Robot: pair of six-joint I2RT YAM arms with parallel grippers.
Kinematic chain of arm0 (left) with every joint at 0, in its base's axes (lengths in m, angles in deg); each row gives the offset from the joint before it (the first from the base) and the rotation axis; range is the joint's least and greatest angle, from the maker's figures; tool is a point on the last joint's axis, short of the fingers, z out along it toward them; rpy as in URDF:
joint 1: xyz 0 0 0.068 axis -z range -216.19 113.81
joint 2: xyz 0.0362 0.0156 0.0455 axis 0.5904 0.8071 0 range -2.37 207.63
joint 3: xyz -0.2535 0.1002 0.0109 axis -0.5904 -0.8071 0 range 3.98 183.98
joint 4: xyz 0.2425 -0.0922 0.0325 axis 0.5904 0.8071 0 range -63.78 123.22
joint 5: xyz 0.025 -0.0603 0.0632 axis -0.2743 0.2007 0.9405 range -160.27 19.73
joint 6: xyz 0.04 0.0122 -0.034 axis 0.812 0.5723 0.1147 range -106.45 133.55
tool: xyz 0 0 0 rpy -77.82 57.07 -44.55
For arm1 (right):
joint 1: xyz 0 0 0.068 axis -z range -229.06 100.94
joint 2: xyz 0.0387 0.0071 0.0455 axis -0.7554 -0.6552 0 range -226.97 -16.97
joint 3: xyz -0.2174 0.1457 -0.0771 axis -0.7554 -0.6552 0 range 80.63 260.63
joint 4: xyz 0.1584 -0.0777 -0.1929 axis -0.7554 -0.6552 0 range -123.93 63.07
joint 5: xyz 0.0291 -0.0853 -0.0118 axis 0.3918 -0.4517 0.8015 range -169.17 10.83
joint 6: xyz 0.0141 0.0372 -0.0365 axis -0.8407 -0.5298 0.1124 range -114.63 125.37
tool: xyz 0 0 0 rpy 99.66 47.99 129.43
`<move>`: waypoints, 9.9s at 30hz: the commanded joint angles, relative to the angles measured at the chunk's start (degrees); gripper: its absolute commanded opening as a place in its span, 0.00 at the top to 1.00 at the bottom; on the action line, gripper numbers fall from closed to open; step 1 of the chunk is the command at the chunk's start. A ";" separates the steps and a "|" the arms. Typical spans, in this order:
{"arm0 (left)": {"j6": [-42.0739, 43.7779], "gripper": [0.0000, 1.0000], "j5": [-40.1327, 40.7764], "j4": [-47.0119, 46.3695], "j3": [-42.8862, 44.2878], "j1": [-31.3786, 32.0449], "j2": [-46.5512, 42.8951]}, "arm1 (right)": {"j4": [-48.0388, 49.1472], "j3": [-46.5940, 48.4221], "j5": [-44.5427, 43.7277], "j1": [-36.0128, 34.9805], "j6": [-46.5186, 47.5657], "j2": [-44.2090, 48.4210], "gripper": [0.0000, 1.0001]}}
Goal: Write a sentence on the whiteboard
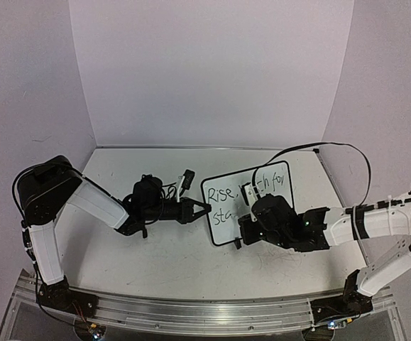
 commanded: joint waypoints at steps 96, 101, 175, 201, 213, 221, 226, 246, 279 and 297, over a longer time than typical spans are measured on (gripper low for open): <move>0.56 1.00 0.09 6.13 0.78 0.77 -2.31 | 2.46 -2.09 -0.28 0.88 -2.27 2.48 1.00; 0.56 1.00 0.25 6.24 0.65 0.77 -2.53 | 3.55 -0.65 -1.43 1.48 -1.47 1.58 1.00; 0.72 1.00 0.11 6.54 0.36 0.77 -2.76 | -0.96 -5.47 -1.09 3.70 -3.38 5.94 1.00; 1.03 1.00 0.24 7.17 0.78 0.77 -2.80 | 4.76 -0.84 0.37 3.70 -0.12 2.47 1.00; 1.16 1.00 0.28 7.23 0.37 0.77 -3.08 | -0.74 -1.78 -4.98 3.69 -2.49 5.12 1.00; 1.16 1.00 0.28 7.29 0.54 0.77 -3.05 | 3.34 -4.80 0.69 4.83 -1.93 9.21 1.00; 1.16 1.00 0.19 7.29 0.58 0.77 -3.03 | 3.84 -4.43 1.13 5.91 -1.69 8.08 1.00; 1.25 1.00 0.24 7.34 0.68 0.77 -3.06 | 4.52 -4.19 1.35 5.92 -0.90 5.43 1.00; 1.16 1.00 0.24 7.77 0.79 0.77 -2.97 | 0.92 -7.72 -0.44 3.51 -5.48 6.66 1.00; 1.36 1.00 0.48 7.87 0.36 0.77 -3.32 | 0.30 -7.17 -2.36 3.32 -5.67 9.56 1.00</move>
